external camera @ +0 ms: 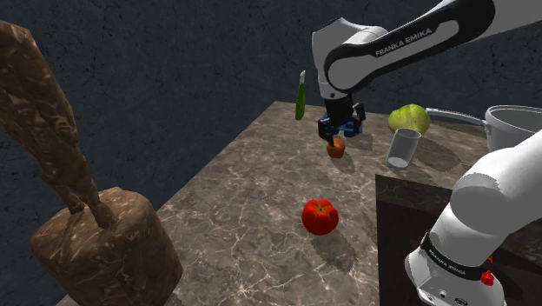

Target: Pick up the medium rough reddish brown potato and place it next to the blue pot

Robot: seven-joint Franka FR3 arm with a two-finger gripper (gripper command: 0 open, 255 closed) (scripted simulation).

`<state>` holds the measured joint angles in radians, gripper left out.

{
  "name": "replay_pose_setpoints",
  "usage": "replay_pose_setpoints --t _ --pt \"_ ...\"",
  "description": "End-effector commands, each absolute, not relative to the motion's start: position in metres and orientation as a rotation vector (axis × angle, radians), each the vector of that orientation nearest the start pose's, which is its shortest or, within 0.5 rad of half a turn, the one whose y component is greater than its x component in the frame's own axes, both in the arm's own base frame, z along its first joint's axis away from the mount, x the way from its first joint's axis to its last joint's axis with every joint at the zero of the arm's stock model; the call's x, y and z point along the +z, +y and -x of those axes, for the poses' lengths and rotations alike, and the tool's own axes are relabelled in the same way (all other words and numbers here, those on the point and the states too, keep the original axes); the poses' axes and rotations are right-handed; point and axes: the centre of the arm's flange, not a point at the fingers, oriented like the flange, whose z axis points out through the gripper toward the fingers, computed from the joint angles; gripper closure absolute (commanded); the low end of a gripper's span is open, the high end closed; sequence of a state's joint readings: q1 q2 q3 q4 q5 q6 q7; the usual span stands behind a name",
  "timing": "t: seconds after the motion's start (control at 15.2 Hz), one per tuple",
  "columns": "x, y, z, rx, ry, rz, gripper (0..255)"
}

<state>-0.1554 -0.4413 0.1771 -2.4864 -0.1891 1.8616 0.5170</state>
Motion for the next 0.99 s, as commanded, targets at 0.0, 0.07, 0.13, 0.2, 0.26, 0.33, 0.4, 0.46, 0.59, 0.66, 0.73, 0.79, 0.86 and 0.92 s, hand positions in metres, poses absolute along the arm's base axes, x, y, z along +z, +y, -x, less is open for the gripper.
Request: replay_pose_setpoints --t 0.0,0.07,0.13,0.2,0.26,0.33,0.4,0.46,0.59,0.66,0.73,0.79,0.86,0.92 --pt "0.412 -0.014 -0.406 0.174 0.876 3.354 0" --pt "0.403 -0.018 -0.414 0.158 0.933 3.359 0" --pt "0.394 -0.023 -0.422 0.143 0.990 3.362 0" --pt "0.386 -0.028 -0.430 0.127 1.048 3.365 0" --pt "0.377 -0.033 -0.437 0.111 1.106 3.366 0" --pt "0.369 -0.039 -0.445 0.095 1.164 3.367 0" --pt "0.361 -0.045 -0.453 0.078 1.223 3.366 0" --pt "0.358 -0.047 -0.456 0.072 1.246 3.365 0" --pt "0.349 -0.051 -0.454 0.072 1.246 3.365 0" --pt "0.344 -0.053 -0.453 0.072 1.246 3.365 0" --pt "0.339 -0.055 -0.452 0.072 1.246 3.365 0" --pt "0.334 -0.057 -0.451 0.072 1.246 3.365 0" --pt "0.330 -0.060 -0.450 0.072 1.246 3.365 0" --pt "0.322 -0.063 -0.448 0.072 1.246 3.365 0"
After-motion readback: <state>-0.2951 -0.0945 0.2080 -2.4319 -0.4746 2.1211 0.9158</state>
